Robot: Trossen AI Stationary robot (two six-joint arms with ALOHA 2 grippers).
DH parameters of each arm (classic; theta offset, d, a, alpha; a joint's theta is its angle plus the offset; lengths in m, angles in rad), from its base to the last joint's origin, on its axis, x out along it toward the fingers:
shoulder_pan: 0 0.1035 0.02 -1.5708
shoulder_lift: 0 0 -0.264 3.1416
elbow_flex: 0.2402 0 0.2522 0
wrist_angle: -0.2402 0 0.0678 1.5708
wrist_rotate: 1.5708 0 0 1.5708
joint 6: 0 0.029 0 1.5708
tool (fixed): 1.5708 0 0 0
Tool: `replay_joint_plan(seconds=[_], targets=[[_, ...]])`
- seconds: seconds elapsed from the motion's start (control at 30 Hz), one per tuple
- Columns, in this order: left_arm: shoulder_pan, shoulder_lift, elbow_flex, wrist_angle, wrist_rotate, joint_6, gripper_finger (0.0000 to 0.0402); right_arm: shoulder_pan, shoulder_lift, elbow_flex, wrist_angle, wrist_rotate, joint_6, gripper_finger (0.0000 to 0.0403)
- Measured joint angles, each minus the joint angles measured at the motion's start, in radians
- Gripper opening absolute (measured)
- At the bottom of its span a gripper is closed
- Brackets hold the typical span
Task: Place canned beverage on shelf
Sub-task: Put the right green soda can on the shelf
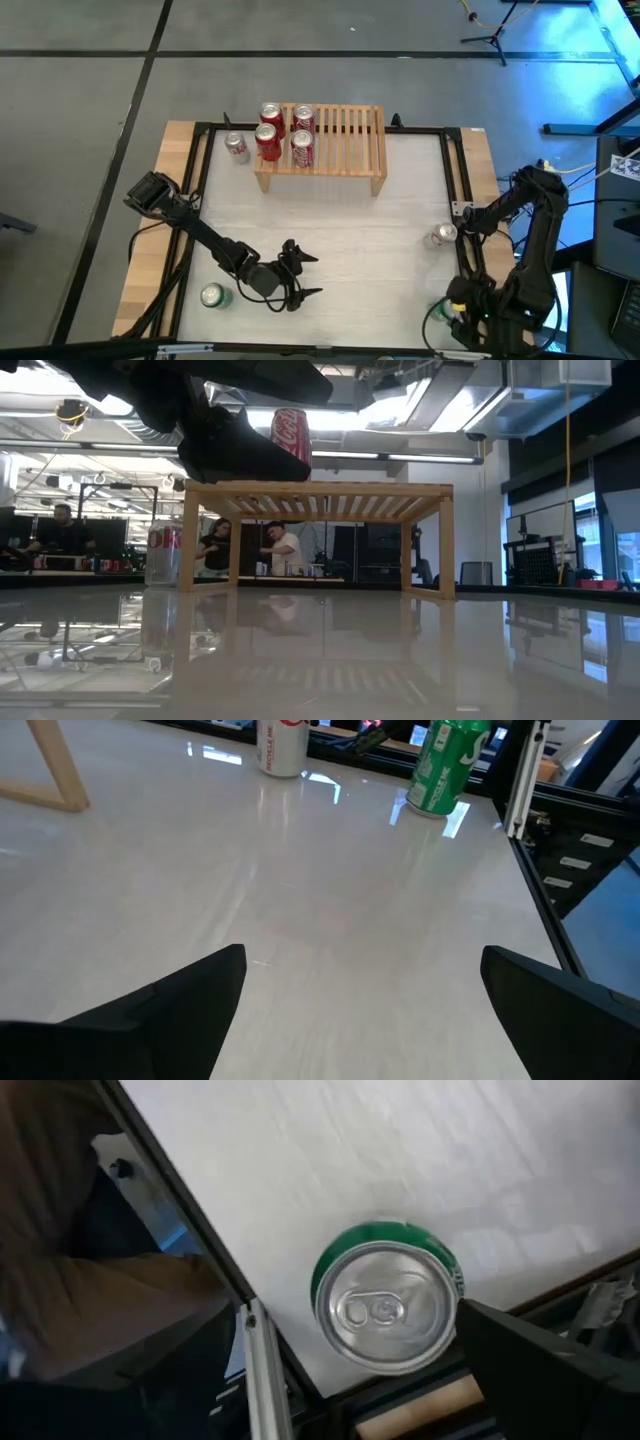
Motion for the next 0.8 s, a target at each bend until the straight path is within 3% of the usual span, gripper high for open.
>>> replay_joint_plan(seconds=[0.8], targets=[[0.001, 0.000, -0.001, 0.000, -0.002, 0.008, 0.0394, 0.000, 0.056, 0.001, -0.048, 0.006, -0.043, 0.0374]])
